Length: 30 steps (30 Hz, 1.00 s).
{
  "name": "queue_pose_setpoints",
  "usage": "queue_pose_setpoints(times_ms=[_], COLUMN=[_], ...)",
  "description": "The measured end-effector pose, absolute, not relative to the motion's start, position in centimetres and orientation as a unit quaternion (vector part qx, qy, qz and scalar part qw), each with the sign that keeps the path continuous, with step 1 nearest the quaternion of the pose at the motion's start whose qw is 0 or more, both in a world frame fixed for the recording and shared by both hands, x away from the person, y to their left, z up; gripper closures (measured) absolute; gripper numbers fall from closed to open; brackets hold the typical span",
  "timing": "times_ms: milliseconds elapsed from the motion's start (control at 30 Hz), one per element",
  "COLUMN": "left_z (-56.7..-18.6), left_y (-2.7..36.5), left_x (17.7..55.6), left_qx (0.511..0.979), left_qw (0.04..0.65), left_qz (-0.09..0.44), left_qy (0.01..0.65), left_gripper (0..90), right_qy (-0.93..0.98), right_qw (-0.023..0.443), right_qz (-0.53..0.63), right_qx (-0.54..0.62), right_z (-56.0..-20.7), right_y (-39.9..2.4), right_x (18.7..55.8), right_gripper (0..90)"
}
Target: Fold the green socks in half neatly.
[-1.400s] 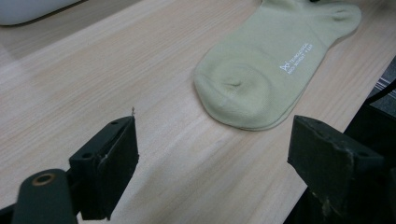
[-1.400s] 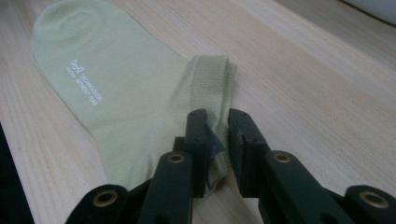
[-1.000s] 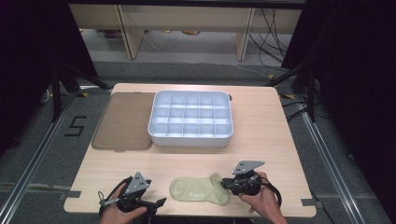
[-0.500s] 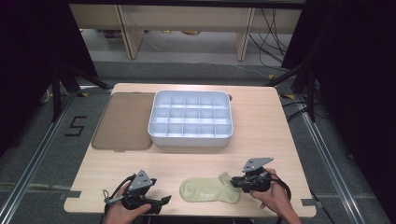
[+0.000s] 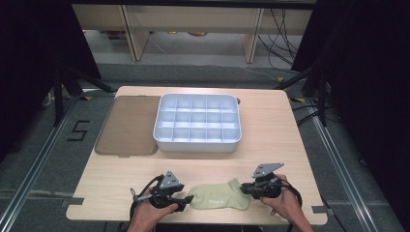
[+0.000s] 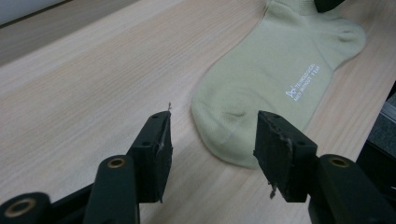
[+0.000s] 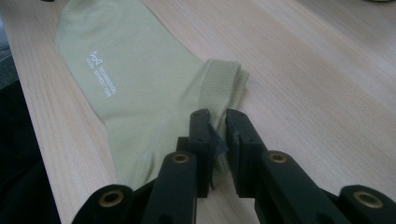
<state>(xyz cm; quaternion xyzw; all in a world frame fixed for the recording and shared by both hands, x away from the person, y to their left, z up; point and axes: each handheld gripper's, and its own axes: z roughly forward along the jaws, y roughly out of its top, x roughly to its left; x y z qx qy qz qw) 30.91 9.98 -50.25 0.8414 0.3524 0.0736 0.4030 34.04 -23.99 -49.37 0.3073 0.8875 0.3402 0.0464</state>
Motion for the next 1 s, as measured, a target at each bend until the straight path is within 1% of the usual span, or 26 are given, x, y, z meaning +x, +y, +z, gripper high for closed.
queue_pose_setpoints(times_ms=[100, 300, 500, 567, 633, 700, 733, 767, 800, 833, 867, 900, 933, 1000], left_z=[-50.5, -51.0, -51.2, -51.2, -51.2, -51.2, -51.1, -51.1, -50.9, -50.6, -50.3, -50.1, -50.0, -49.7], left_y=[9.4, 8.8, 8.3, 8.5, 8.7, 8.7, 8.8, 8.8, 8.8, 8.8, 8.9, 9.0, 9.0, 9.1], left_x=[31.0, 31.3, 31.2, 31.3, 31.3, 31.3, 31.3, 31.3, 31.3, 31.2, 31.2, 31.3, 31.2, 31.1], left_qx=[0.839, 0.852, 0.853, 0.850, 0.848, 0.844, 0.844, 0.844, 0.846, 0.845, 0.849, 0.852, 0.850, 0.854], left_qw=[0.407, 0.386, 0.391, 0.395, 0.400, 0.407, 0.406, 0.406, 0.404, 0.408, 0.404, 0.400, 0.404, 0.399], left_qz=[0.072, 0.072, 0.070, 0.074, 0.070, 0.063, 0.060, 0.060, 0.062, 0.057, 0.062, 0.067, 0.062, 0.064], left_qy=[0.354, 0.347, 0.338, 0.340, 0.340, 0.343, 0.345, 0.345, 0.342, 0.341, 0.335, 0.331, 0.334, 0.328], left_gripper=[50.3, 57.8, 74.0, 79.6, 83.1, 84.5, 84.6, 84.7, 84.8, 84.7, 84.7, 84.8, 84.8, 84.8], right_qy=[0.891, 0.892, 0.890, 0.891, 0.890, 0.889, 0.887, 0.887, 0.878, 0.871, 0.870, 0.872, 0.872, 0.869], right_qw=[0.048, 0.047, 0.045, 0.052, 0.048, 0.046, 0.048, 0.048, 0.053, 0.067, 0.075, 0.072, 0.080, 0.082], right_qz=[0.335, 0.335, 0.338, 0.338, 0.338, 0.340, 0.340, 0.340, 0.345, 0.357, 0.358, 0.358, 0.365, 0.381], right_qx=[0.303, 0.300, 0.303, 0.300, 0.302, 0.305, 0.309, 0.309, 0.328, 0.331, 0.331, 0.325, 0.317, 0.305], right_z=[-49.2, -49.3, -49.3, -49.4, -49.3, -49.3, -49.3, -49.3, -49.1, -49.0, -48.7, -48.2, -47.9, -47.5], right_y=[-24.0, -24.1, -24.0, -24.0, -24.0, -23.9, -23.9, -23.9, -23.8, -23.8, -23.8, -23.8, -23.6, -23.1], right_x=[34.0, 34.1, 34.0, 34.0, 34.0, 33.9, 33.9, 33.9, 33.8, 33.9, 33.8, 33.6, 33.5, 33.1], right_gripper=[81.4, 81.2, 80.9, 80.6, 79.8, 79.5, 76.4, 76.4, 69.4, 67.9, 68.0, 68.5, 70.8, 75.4])
